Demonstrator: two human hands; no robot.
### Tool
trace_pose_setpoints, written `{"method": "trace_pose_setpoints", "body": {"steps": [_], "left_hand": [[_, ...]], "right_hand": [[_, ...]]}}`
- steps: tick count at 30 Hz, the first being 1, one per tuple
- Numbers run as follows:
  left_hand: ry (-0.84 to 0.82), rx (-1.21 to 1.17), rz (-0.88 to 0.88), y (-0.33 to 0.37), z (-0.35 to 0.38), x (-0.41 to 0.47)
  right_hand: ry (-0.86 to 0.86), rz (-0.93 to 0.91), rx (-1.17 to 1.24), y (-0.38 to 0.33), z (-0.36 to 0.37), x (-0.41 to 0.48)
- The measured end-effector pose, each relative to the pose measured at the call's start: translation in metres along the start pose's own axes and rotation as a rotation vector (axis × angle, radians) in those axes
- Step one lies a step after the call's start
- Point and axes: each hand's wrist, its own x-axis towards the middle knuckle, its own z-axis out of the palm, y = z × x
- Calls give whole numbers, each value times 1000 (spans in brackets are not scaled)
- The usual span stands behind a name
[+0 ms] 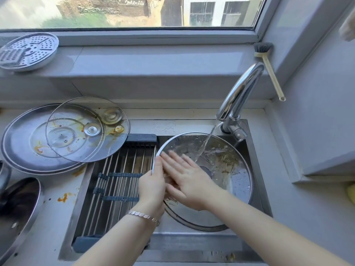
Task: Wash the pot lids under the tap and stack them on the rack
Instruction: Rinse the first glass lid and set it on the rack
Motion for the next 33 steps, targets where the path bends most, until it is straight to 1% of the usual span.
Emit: {"method": "trace_pose_setpoints", "body": {"steps": [1,3,6,9,11,13,16,18,20,21,22,23,24,27,29,30,31,33], "left_hand": [[-20,-15,-5,1,-1,-2],[-34,-33,0,4,-4,-3],[16,-57,47,8,-10,-1],[64,-77,89,10,-12,0],[52,-71,91,8,-11,-4],[35,-47,93,3,-8,-9],[33,11,110,-2,-2,-11],[71,58,150,-1,-2,-5],[106,121,201,4,-4,1],[111,125,217,7,-6,2],[104,107,221,8,-8,4],[86,79,208,8,-9,4],[62,44,187,9,-9,3],[11,2,155,6,-8,-2],[12,4,162,4,-2,-5],[8,3,166,4,0,-5],[10,-3,178,6,3,-6],[45,21,228,9,5,-2]], "right_hand": [[33,88,1,7,-4,5],[44,294,-42,23,-10,10],[67,522,-29,35,-8,0],[76,707,15,28,0,-14],[114,768,44,21,3,-10],[151,713,70,15,0,2],[162,492,74,3,-5,21],[136,303,53,-10,-4,23],[95,62,85,-22,3,16],[67,-34,93,-22,7,10],[50,-90,82,-19,8,4],[51,-101,50,-13,7,1],[66,-66,8,-5,5,-2],[121,214,-60,16,-7,-1],[175,320,-34,17,-13,10],[187,324,-13,12,-14,16],[190,287,-2,6,-16,20],[168,128,-18,-7,-12,23]]}}
